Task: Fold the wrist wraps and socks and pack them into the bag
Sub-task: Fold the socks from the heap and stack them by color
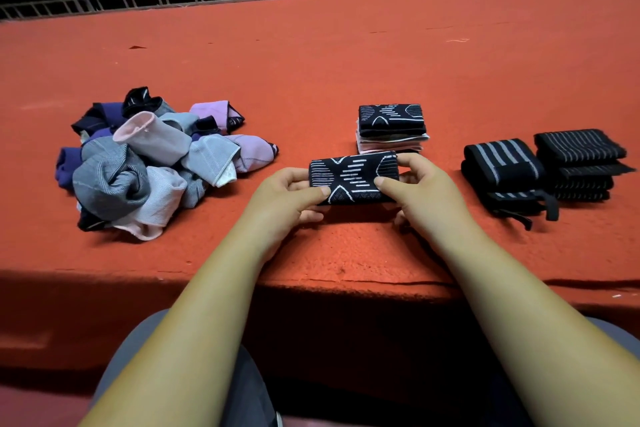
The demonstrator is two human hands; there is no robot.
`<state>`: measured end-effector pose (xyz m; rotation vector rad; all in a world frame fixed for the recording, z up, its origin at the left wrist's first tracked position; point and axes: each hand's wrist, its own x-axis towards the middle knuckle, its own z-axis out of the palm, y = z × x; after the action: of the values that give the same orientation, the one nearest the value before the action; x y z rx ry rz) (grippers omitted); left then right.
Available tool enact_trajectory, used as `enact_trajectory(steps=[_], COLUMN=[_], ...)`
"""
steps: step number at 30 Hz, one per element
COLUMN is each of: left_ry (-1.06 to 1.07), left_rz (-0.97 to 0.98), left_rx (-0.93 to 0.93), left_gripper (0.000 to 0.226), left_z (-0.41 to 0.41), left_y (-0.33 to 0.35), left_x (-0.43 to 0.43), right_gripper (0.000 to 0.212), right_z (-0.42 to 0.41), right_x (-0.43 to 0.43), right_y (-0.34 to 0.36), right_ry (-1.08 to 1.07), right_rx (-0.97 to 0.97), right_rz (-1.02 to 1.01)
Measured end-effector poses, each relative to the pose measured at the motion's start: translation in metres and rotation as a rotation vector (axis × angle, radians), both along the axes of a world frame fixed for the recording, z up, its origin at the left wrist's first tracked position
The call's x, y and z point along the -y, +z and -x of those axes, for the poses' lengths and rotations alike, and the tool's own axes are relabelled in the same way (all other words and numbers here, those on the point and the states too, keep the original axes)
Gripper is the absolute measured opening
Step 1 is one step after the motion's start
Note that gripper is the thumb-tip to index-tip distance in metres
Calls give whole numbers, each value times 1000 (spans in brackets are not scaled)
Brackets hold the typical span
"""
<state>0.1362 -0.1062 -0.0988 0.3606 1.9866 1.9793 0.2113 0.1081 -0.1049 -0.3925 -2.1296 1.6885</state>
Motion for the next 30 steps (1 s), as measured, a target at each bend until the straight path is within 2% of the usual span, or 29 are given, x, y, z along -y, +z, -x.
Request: enact_trajectory(steps=[4, 8, 12, 15, 21, 25, 30], left_ry=[30, 11, -6, -28, -33, 1, 37], left_rz=[-24, -5, 72, 135, 178, 205, 218], left_rx=[-9, -94, -154, -128, -173, -242, -242], left_gripper=[43, 34, 17, 16, 23, 28, 48], left_z=[-1, 0, -2, -7, -10, -9, -8], left_y=[-4, -5, -5, -4, -9, -9, -15], left_x=[-9, -22, -38, -48, -62, -64, -66], right_gripper=[25, 38, 23, 16, 35, 41, 42], right_z=[1, -2, -11, -16, -24, -26, -30], right_x=[-8, -16, -23, -29, -37, -38, -39], right_y=[1, 3, 6, 7, 6, 6, 3], right_ry=[-90, -193, -226, -240, -212, -199, -187], right_rx=[40, 28, 36, 64, 108, 118, 146], right_rz=[-90, -216, -381, -433, -487, -506, -524])
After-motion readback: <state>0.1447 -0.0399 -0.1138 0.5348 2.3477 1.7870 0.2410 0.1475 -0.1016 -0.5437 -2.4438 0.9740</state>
